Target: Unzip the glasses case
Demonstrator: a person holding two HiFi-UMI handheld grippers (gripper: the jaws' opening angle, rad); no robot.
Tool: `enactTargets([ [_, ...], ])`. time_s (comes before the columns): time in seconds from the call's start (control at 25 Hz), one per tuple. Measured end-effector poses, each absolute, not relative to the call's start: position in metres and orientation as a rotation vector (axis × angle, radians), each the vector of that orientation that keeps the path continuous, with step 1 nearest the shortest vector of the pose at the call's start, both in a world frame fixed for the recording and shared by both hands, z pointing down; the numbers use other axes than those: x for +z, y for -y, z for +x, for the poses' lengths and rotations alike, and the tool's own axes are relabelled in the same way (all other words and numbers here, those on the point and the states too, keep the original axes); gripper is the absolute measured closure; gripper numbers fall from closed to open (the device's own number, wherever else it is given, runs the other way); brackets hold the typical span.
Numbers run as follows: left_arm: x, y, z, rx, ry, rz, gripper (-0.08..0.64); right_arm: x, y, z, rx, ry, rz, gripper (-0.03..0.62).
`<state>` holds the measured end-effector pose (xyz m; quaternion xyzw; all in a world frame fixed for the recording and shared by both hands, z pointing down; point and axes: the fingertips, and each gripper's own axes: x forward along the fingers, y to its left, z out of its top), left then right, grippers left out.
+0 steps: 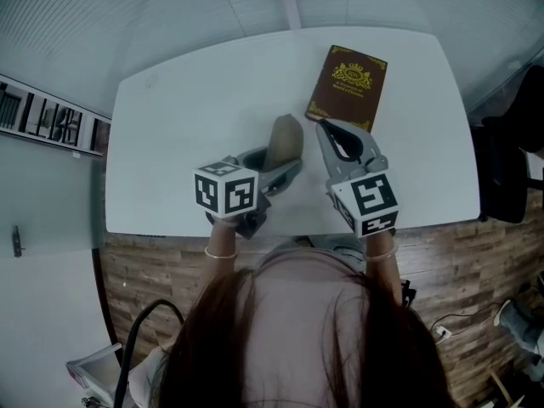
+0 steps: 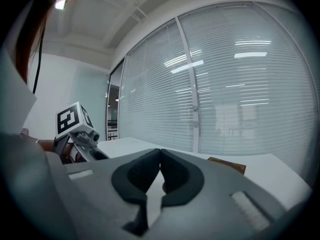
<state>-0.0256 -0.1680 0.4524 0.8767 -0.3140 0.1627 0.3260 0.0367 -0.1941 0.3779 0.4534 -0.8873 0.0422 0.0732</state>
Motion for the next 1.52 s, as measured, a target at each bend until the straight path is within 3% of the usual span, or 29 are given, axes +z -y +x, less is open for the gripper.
enactTargets([
  [1.4,0.369,0.157,-0.041,0.294,0.373,2.782,0.273,0.321,0.198,0.010,0.436,3.065,0.917,0.589],
  [1.52,0.368,0.154,-0.042,0.288,0.350,2.792,0.273,0.320,0.196,0.005,0.435,3.076,0.873,0.548],
])
